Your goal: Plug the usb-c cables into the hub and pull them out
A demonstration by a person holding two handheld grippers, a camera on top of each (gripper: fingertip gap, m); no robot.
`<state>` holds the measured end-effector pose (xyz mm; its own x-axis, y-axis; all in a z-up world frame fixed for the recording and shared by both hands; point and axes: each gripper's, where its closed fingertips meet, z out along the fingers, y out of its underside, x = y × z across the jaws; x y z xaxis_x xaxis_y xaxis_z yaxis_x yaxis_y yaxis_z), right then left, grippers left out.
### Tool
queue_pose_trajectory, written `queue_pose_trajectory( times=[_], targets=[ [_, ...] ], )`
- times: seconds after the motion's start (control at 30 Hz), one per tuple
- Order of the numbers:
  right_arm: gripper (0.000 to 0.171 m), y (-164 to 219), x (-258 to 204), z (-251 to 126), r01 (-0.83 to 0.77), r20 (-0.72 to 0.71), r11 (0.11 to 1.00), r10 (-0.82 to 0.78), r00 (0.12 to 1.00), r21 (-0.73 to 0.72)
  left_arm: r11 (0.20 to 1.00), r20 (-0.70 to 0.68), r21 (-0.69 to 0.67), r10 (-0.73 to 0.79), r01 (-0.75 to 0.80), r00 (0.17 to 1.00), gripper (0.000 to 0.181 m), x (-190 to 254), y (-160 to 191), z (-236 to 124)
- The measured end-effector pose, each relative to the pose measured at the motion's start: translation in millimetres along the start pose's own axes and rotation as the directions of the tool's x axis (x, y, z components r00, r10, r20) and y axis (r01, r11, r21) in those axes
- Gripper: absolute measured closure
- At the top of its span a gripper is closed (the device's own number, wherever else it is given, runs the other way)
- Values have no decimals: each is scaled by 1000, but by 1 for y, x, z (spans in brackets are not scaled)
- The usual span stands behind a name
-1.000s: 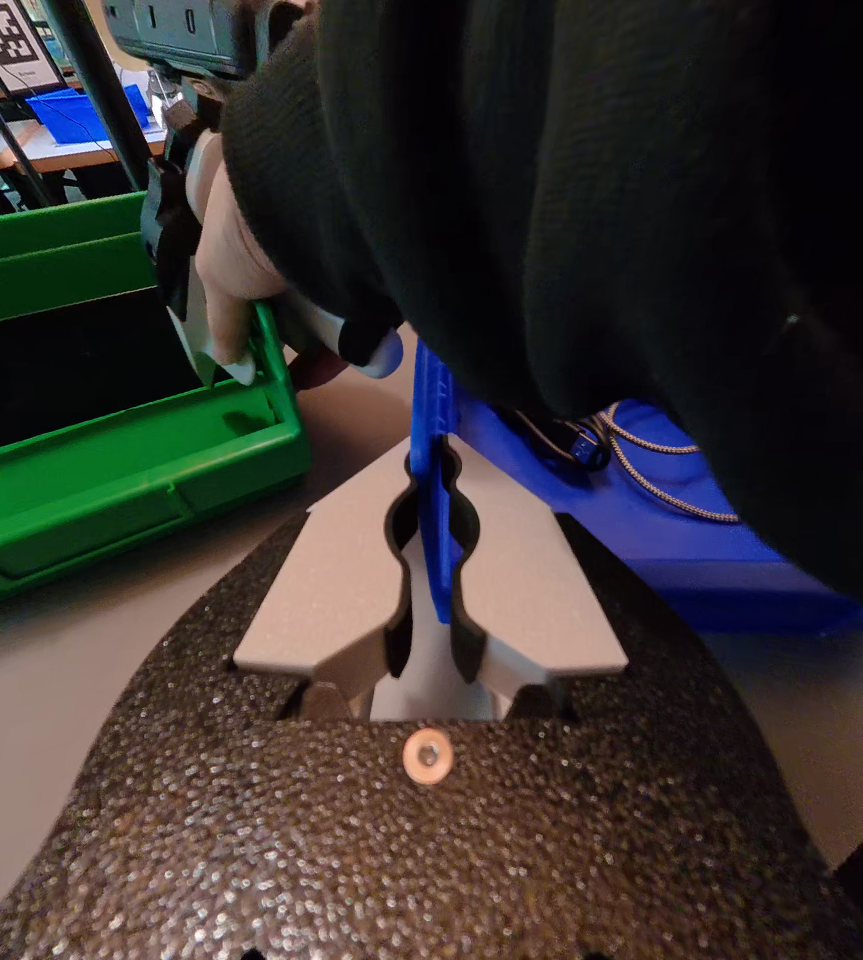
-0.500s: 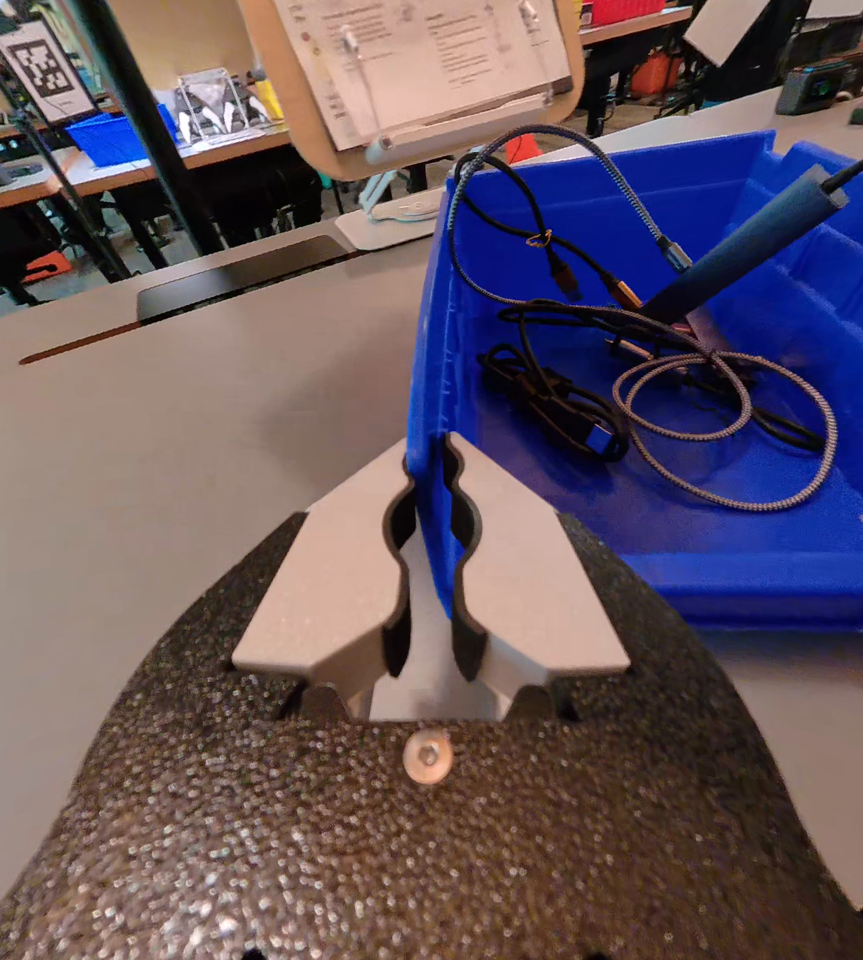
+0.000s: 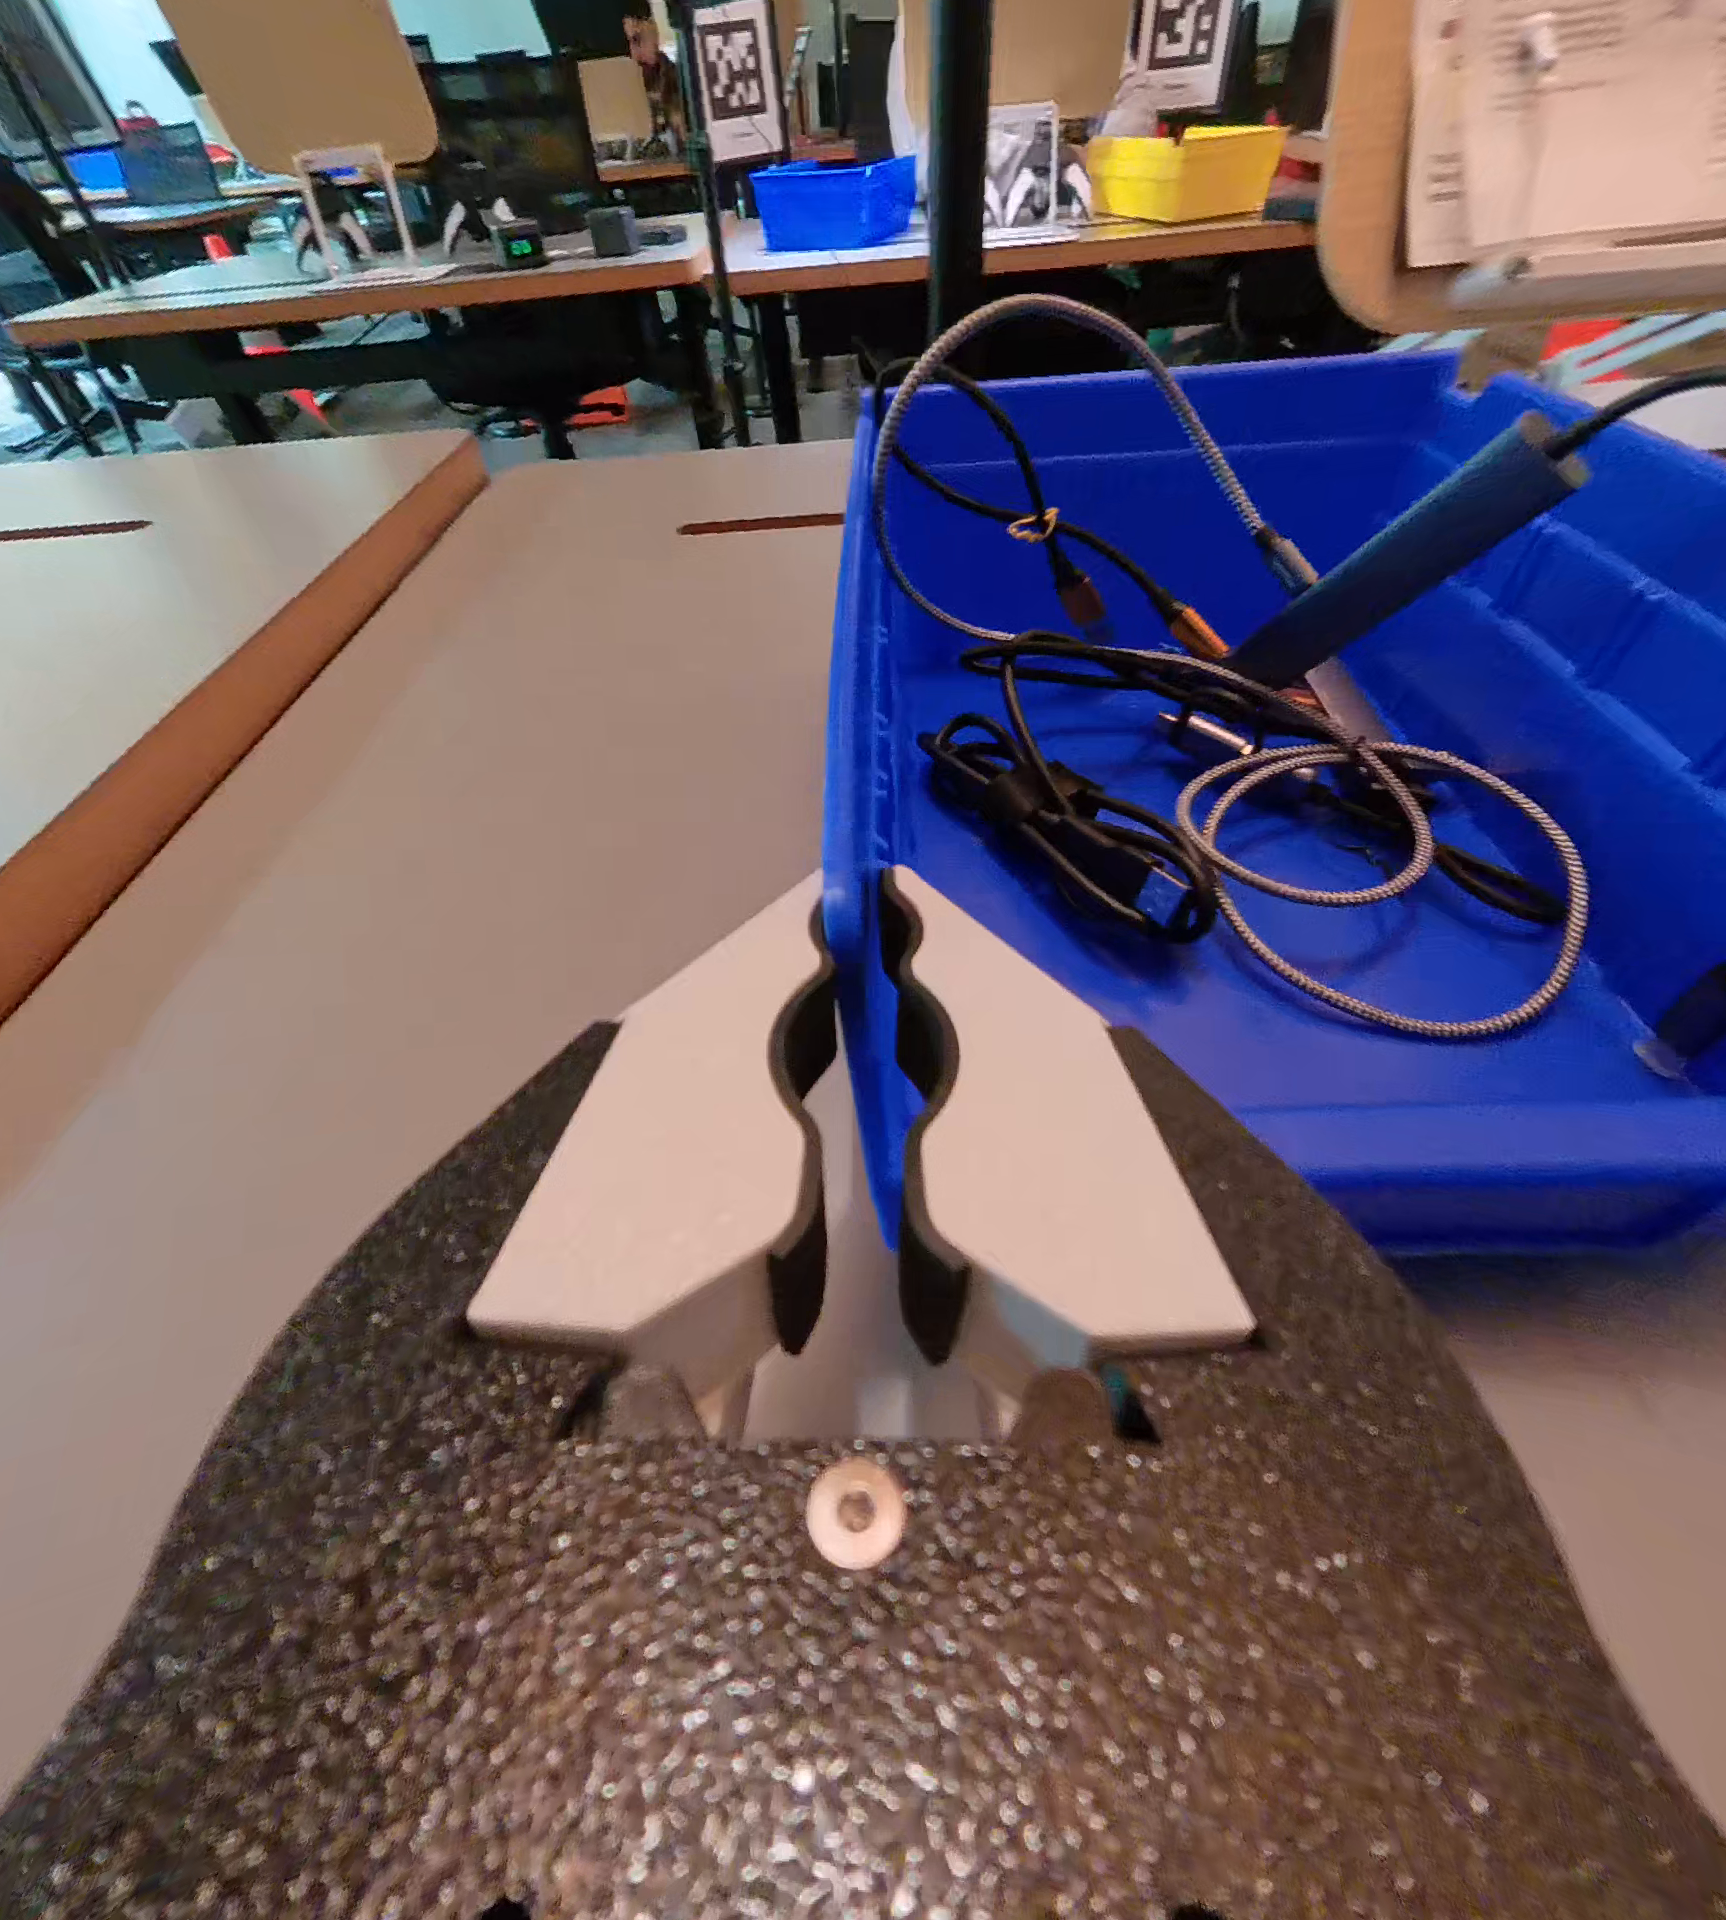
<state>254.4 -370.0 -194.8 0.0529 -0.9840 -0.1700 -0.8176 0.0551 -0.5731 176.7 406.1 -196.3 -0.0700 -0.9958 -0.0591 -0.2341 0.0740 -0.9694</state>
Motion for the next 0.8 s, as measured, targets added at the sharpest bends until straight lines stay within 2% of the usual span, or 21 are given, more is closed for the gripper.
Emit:
queue_pose_trajectory(
  times=[0.1,0.27,0.37,0.5,0.53,0.6,0.67,0.7,0.73,0.8],
  targets=[
    [139,10,15,19,-7,31,999,8,1000,-39,1000,37,-4,-1,2,999,180,-25,-2,14],
    [139,3,15,55,-14,64,996,19,998,-86,999,31,-16,-33,34,999,179,-52,-7,45],
    [137,-15,11,73,-24,108,999,28,994,-39,999,40,-39,8,-6,999,178,-61,-9,59],
    [133,-40,14,83,38,76,999,-39,996,14,999,62,-47,13,-10,998,175,-72,-11,72],
    [121,-47,18,81,36,48,999,-38,998,38,998,68,-59,12,-8,998,174,-74,-11,73],
    [86,-64,38,65,20,-83,994,-11,997,111,994,67,-102,34,-27,997,174,-73,-10,72],
    [79,-79,55,29,64,-247,974,-9,969,216,986,110,-142,106,-90,988,162,-78,-17,63],
    [78,-87,49,8,106,-275,953,-24,961,286,982,109,-129,153,-139,982,155,-74,-30,57],
    [72,-92,33,-12,151,-270,922,-53,961,356,975,68,-97,208,-201,976,147,-64,-45,53],
    [68,-91,-17,-42,219,-210,854,-133,969,471,946,-52,-50,319,-321,946,144,-34,-70,53]
  ],
)
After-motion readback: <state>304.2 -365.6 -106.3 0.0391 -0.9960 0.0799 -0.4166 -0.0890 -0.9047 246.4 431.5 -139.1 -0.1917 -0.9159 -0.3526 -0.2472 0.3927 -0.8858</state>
